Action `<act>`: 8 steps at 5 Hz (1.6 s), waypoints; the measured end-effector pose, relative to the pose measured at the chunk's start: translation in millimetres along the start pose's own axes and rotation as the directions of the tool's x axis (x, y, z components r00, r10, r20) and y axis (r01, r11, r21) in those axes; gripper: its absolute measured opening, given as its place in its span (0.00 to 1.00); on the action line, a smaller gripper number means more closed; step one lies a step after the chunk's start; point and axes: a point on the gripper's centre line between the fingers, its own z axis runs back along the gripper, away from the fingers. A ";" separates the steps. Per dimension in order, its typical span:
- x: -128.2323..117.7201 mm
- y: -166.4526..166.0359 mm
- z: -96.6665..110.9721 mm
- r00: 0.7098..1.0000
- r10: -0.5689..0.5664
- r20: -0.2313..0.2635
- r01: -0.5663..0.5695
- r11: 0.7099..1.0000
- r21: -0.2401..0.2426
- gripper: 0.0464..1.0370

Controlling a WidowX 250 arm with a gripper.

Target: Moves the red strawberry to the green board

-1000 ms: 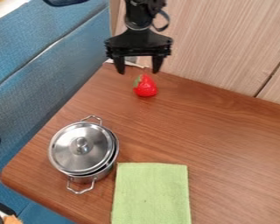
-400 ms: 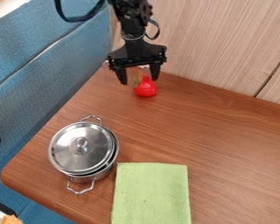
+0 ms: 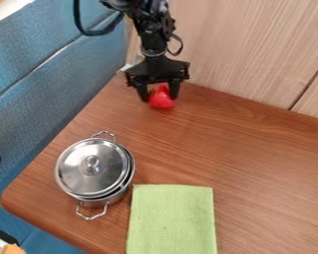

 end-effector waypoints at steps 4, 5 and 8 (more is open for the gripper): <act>-5.4 -3.2 10.2 1.000 0.020 0.013 -0.020 1.000 0.005 0.70; -10.1 -20.6 60.7 0.996 -0.005 0.086 0.012 0.997 -0.076 0.70; -112.9 -25.4 127.0 0.981 -0.181 0.072 0.193 0.955 -0.224 0.70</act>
